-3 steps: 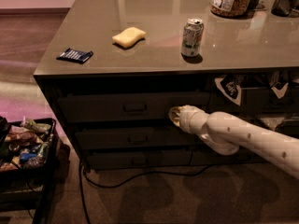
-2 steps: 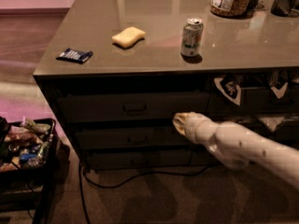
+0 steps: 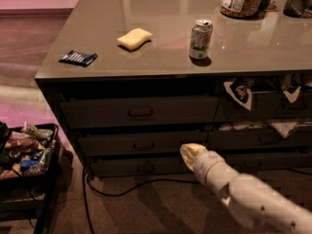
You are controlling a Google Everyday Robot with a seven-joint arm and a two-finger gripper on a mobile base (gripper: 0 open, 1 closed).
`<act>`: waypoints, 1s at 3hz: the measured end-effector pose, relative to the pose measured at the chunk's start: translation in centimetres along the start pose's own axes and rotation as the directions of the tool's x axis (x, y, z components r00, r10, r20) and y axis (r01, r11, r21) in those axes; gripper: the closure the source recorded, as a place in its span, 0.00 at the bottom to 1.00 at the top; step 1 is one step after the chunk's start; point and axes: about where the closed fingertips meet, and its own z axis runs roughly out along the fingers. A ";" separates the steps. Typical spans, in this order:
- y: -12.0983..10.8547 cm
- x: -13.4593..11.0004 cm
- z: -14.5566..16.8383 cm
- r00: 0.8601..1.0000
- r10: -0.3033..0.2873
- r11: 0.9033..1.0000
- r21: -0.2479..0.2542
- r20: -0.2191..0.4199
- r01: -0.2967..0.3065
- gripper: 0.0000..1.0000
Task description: Close top drawer
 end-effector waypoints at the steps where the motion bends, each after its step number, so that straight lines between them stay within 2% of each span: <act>1: 3.2 -2.2 -2.7 0.999 0.032 0.991 0.129 -0.016 -0.030 1.00; 2: 4.9 -2.5 -6.9 0.990 0.118 0.952 0.294 -0.083 -0.089 1.00; 3: 5.8 0.6 -9.5 0.970 0.177 0.930 0.349 -0.166 -0.110 1.00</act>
Offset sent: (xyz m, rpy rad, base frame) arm -0.1667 -0.0909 -0.0208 0.2350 -0.3351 -0.5653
